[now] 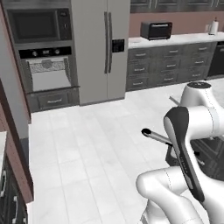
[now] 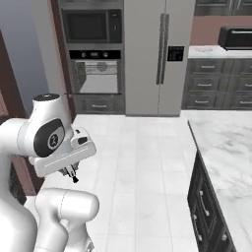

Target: Pick up the tongs from the counter and place them near the plate next to the oven.

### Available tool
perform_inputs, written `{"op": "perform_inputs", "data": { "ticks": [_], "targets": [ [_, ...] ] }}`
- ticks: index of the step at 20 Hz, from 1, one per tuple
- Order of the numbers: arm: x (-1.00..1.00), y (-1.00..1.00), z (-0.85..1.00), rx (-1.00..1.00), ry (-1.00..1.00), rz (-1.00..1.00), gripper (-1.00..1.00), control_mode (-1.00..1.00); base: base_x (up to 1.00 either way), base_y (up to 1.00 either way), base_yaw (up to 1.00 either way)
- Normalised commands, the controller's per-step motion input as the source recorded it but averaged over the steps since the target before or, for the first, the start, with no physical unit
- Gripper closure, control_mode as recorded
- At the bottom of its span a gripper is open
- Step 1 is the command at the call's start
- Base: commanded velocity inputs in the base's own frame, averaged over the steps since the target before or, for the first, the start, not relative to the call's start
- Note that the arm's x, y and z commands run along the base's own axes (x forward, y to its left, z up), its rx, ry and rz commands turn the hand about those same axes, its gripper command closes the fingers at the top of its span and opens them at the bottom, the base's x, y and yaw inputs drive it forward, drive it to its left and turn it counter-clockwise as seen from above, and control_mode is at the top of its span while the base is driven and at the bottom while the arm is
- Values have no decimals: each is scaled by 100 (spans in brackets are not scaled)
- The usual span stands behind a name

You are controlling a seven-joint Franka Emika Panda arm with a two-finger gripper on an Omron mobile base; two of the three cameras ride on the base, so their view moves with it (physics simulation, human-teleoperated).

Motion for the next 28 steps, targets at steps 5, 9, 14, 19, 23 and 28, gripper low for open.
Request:
{"op": "perform_inputs", "data": {
  "ticks": [5,9,14,19,23,28],
  "targets": [
    [0,0,0,0,0,0,100,100,100,7,-17],
    [0,0,0,0,0,0,100,100,100,13,-24],
    [0,0,0,0,0,0,100,100,100,28,-31],
    [0,0,0,0,0,0,100,100,100,33,-34],
    [0,0,0,0,0,0,100,100,100,47,-42],
    [0,0,0,0,0,0,100,100,100,45,-47]
  ]
}}
